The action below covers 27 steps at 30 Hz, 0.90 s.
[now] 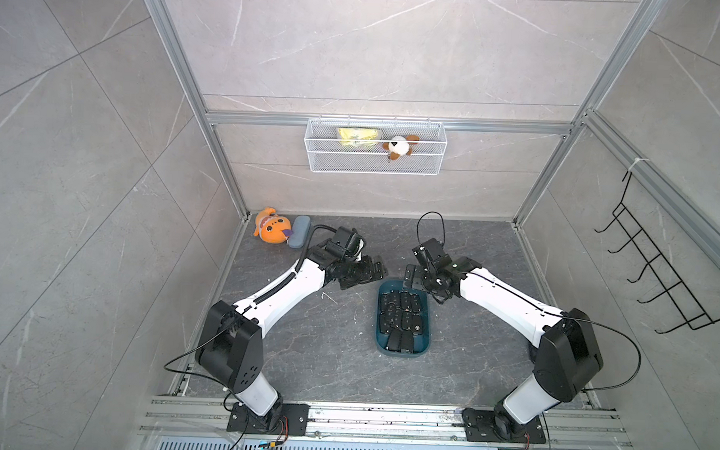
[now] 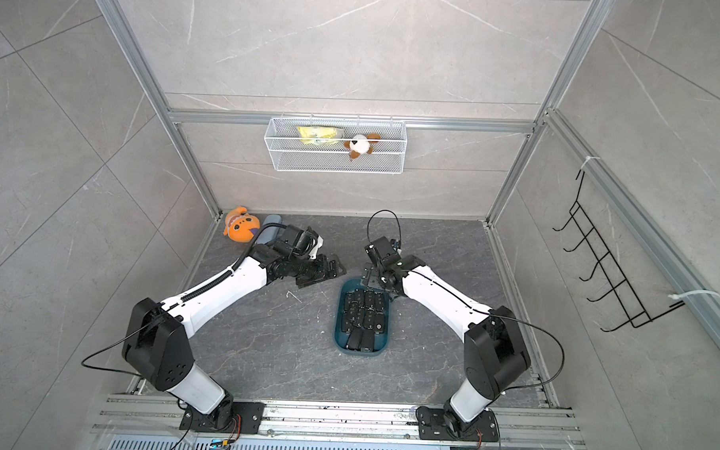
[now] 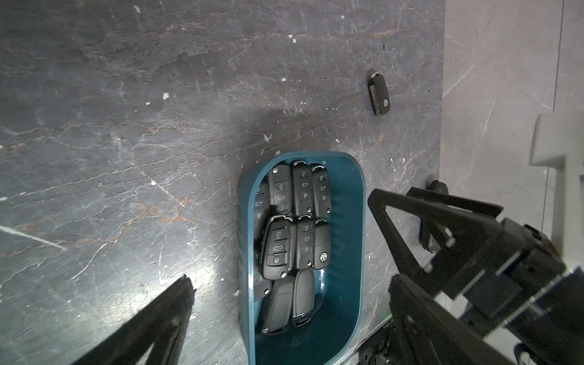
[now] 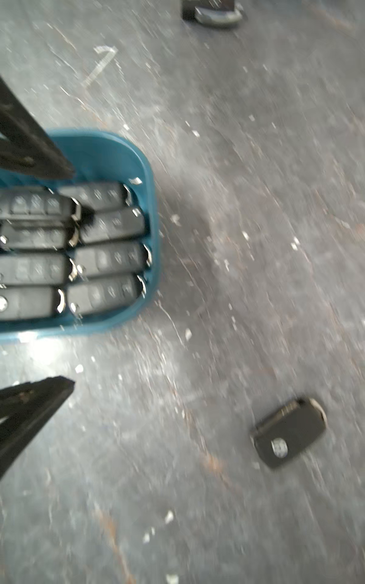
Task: Place the car key into the storage box
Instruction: Pick up the car key from the center of the board.
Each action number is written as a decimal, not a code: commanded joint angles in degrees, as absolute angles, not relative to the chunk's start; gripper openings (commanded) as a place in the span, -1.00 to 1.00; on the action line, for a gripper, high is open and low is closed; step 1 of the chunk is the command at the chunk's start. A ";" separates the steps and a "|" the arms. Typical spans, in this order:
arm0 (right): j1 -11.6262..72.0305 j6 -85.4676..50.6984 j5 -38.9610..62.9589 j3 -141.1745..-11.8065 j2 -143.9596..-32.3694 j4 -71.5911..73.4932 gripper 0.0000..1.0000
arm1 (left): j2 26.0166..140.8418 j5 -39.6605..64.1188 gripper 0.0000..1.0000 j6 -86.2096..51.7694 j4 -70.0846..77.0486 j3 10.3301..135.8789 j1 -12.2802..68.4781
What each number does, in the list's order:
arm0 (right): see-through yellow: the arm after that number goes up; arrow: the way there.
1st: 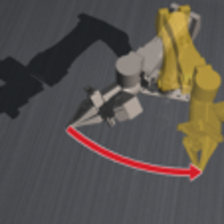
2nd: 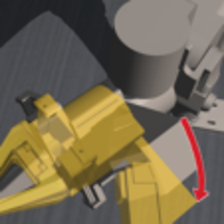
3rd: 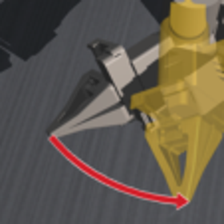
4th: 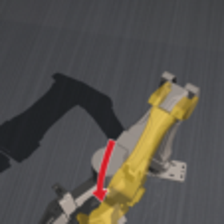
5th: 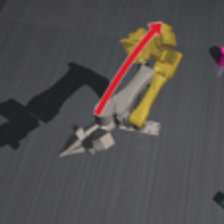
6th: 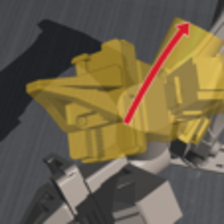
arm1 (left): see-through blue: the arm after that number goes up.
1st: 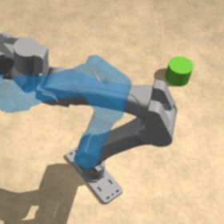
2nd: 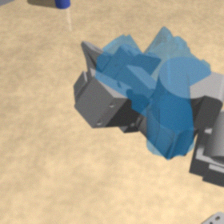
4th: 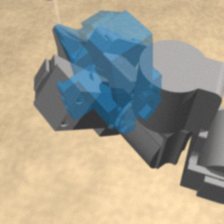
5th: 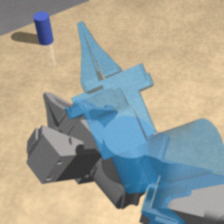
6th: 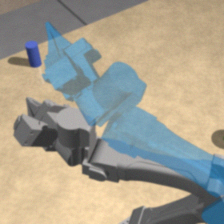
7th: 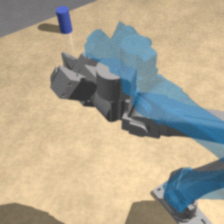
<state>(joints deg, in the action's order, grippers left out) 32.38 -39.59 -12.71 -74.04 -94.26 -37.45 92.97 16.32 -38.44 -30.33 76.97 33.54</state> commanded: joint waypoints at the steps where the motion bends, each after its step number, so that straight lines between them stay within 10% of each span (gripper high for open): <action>1: 29.03 -36.20 -14.28 -72.98 -93.23 -37.76 0.99 | 94.56 18.76 1.00 -36.01 -29.01 81.09 34.74; 11: 18.33 -31.23 -12.33 -75.07 -99.08 -33.90 0.98 | 99.31 19.94 1.00 -33.85 -28.20 87.66 35.70; 27: 8.25 -27.37 -6.79 -88.48 -118.10 -34.75 0.44 | 102.92 17.41 1.00 -30.65 -31.00 93.52 35.56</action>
<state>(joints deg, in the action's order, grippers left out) 8.60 -28.60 -7.66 -86.02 -115.33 -33.39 101.73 17.96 -33.06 -30.20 90.94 35.75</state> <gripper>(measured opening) 0.727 0.999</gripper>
